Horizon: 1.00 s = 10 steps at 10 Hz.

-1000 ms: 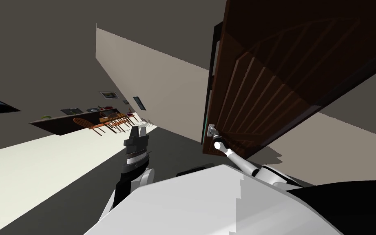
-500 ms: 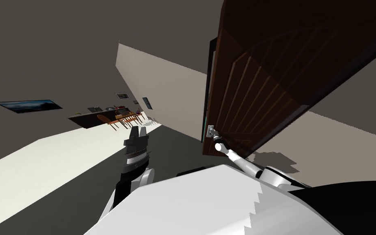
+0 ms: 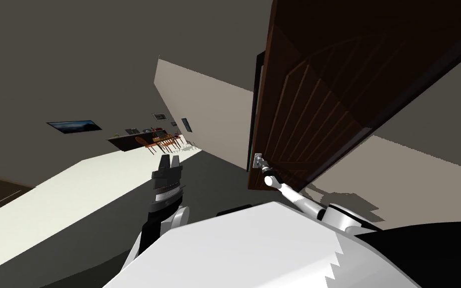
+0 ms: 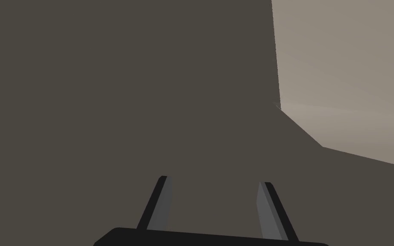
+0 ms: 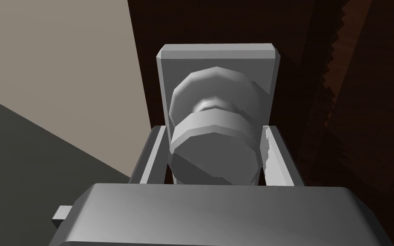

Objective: Pull the door open

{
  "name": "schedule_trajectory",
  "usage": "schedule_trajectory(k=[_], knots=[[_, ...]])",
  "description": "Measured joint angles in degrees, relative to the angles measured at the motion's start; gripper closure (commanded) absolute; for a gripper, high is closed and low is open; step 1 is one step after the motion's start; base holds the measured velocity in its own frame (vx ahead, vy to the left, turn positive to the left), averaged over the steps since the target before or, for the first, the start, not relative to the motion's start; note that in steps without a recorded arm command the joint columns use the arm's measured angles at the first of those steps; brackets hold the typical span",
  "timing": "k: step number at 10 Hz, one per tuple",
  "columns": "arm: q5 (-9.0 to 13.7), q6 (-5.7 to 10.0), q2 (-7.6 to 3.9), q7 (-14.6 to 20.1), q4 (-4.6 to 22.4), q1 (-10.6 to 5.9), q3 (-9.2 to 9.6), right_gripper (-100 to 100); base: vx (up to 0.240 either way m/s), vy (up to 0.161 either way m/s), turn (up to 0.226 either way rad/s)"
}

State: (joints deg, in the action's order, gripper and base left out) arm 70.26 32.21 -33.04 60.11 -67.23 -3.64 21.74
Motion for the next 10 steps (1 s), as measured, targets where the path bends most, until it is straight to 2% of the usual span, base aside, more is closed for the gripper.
schedule_trajectory(k=[6, 7, 8, 10], knots=[[-0.1, 1.27, -3.56, 2.9, -3.2, 2.18, 3.74, 100, -0.211, -0.066, 0.119], [-0.2, 1.49, -4.04, 3.4, -3.3, 2.25, 4.32, 100, -0.098, -0.029, 0.032], [-0.2, 1.40, -3.99, 3.6, -3.3, 2.37, 4.56, 100, -0.143, -0.043, 0.121], [-0.5, 1.72, -4.79, 4.4, -3.7, 2.51, 5.15, 100, -0.184, -0.062, 0.094]])
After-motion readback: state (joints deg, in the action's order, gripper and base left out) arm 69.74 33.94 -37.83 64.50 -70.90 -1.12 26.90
